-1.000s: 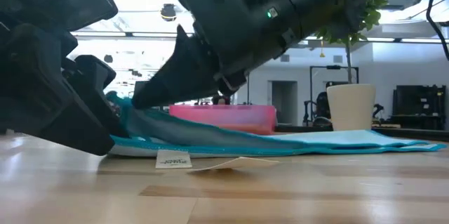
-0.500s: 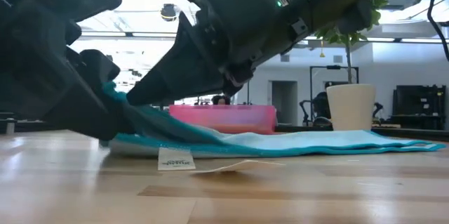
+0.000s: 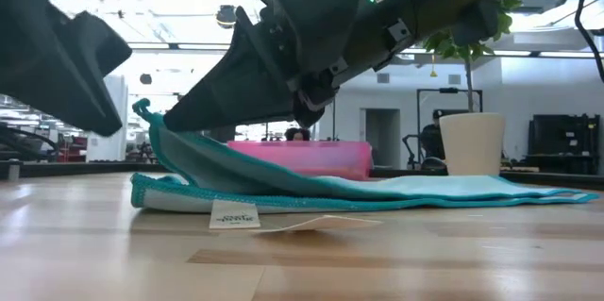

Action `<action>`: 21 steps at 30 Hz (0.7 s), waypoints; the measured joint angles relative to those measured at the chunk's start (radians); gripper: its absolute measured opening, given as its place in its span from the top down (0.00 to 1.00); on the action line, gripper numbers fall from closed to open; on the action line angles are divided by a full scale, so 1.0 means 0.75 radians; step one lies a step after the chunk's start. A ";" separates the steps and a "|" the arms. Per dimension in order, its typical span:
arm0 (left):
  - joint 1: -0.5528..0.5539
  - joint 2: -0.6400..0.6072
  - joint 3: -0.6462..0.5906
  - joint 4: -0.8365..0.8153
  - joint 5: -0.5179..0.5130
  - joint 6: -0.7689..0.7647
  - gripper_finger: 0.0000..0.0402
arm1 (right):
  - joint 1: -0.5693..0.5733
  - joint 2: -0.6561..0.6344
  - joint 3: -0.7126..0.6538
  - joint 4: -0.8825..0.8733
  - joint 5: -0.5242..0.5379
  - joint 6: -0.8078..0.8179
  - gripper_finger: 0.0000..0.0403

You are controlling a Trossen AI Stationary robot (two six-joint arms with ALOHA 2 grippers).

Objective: Fold microfiber towels
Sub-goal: Fold the light blue microfiber cloth

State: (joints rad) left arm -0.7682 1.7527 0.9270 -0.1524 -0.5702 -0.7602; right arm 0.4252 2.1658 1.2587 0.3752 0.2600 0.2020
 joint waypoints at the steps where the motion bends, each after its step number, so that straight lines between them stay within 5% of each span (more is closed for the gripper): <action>1: -0.005 0.000 -0.001 -0.009 -0.017 -0.008 0.85 | 0.000 0.000 0.000 0.001 0.000 0.000 0.94; 14: 0.002 -0.001 -0.001 -0.222 -0.147 0.054 0.98 | 0.000 0.040 -0.003 0.050 0.001 0.007 0.94; 21: 0.042 -0.001 -0.001 -0.233 -0.161 0.161 0.86 | -0.002 0.111 0.006 0.060 0.007 0.014 0.94</action>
State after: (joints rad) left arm -0.7364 1.7523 0.9264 -0.3273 -0.6908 -0.6397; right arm 0.4240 2.2488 1.2631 0.4204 0.2653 0.2127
